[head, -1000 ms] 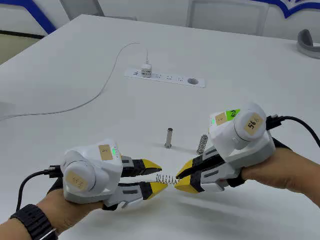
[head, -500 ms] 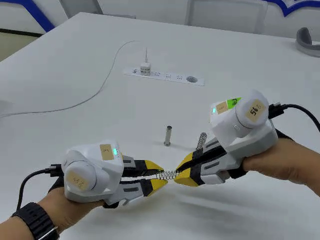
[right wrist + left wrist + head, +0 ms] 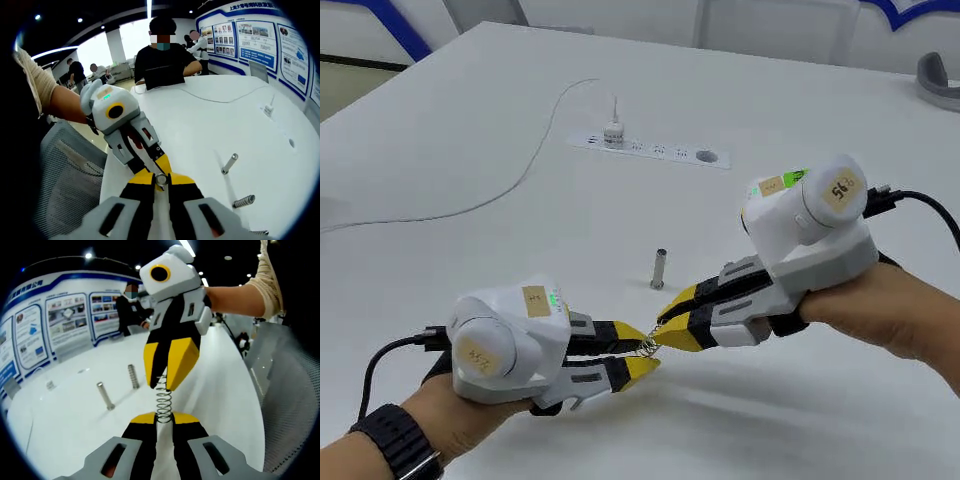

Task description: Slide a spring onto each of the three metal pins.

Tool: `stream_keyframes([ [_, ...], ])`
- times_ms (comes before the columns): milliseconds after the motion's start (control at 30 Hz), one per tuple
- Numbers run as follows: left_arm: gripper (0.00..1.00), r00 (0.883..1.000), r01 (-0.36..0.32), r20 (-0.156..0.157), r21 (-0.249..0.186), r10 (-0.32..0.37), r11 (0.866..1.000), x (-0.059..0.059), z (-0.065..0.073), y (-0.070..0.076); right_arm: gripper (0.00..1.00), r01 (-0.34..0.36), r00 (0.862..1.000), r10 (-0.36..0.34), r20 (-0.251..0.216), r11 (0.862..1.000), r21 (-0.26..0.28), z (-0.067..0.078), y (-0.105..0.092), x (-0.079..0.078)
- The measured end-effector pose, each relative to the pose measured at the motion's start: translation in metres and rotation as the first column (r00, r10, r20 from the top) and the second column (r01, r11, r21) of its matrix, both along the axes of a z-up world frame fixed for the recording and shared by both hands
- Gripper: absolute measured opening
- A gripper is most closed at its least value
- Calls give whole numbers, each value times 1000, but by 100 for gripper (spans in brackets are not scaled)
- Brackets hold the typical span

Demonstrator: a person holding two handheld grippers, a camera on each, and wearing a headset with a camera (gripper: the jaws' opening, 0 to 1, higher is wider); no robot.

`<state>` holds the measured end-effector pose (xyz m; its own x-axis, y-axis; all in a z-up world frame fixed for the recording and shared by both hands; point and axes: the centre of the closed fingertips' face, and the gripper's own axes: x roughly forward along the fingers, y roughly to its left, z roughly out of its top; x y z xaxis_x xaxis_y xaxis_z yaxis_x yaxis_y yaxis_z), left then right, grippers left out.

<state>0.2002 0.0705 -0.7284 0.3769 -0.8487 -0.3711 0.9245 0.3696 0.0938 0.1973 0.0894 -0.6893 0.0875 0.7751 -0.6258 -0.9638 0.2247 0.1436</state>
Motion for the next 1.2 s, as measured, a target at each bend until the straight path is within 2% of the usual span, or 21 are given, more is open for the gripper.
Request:
stream_keyframes([
  [333,11,1000,-5,-15,-37,4,999,1,6,-6,11,27,999,-28,21,999,46,9,10,5],
  [667,11,999,-37,-32,-70,35,997,8,10,-3,11,37,997,-41,66,997,72,14,15,10],
  [867,11,999,-44,-28,-71,42,997,9,10,-3,11,38,996,-44,80,997,72,15,15,11],
  [1200,10,997,-61,-45,-70,58,996,11,9,1,12,18,993,-26,117,997,70,15,17,8],
])
